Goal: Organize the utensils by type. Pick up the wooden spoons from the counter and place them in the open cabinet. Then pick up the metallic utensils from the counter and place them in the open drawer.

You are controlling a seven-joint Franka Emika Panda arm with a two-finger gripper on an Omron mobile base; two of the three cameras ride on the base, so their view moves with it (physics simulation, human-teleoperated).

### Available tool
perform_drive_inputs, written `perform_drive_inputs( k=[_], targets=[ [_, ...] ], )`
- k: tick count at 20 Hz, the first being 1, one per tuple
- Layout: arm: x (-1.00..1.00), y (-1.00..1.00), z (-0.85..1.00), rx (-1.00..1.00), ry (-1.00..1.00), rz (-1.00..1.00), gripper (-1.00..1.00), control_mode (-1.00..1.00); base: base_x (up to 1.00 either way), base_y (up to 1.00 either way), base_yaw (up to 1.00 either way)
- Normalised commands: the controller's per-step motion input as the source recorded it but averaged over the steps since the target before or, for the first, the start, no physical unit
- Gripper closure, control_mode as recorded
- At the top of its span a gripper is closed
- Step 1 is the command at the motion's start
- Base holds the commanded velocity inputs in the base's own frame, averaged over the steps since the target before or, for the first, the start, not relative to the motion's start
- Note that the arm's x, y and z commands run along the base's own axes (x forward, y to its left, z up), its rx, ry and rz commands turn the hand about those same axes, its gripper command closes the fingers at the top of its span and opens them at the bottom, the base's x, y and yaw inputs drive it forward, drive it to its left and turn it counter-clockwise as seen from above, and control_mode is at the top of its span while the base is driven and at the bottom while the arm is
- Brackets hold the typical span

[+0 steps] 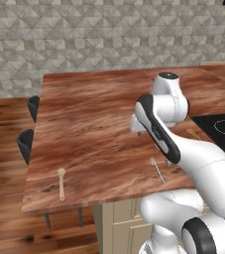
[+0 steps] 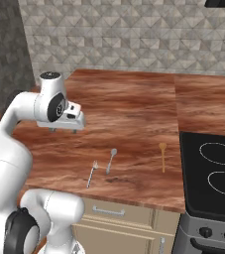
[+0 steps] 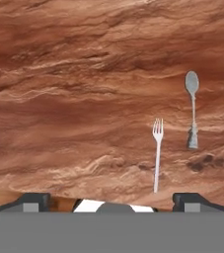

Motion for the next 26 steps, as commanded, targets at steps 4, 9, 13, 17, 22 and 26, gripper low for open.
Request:
perform_drive_inputs(
  k=[4, 9, 13, 17, 22, 26],
  targets=[
    [-0.15, 0.74, -0.25, 0.0, -0.02, -0.02, -1.0, -1.0, 0.0, 0.0, 0.0],
    [-0.06, 0.85, -0.23, 0.0, 0.0, -0.07, -1.0, -1.0, 0.0, 0.0, 0.0],
    [-0.02, 0.82, -0.28, 0.0, 0.0, -0.09, -1.0, -1.0, 0.0, 0.0, 0.0],
    [0.02, 0.74, -0.27, 0.0, 0.0, -0.09, -1.0, -1.0, 0.0, 0.0, 0.0],
    [0.19, 0.64, -0.15, 0.0, 0.0, -0.06, -1.0, -1.0, 0.0, 0.0, 0.0],
    [0.23, 0.64, -0.2, 0.0, 0.0, -0.08, -1.0, -1.0, 0.0, 0.0, 0.0]
  ],
)
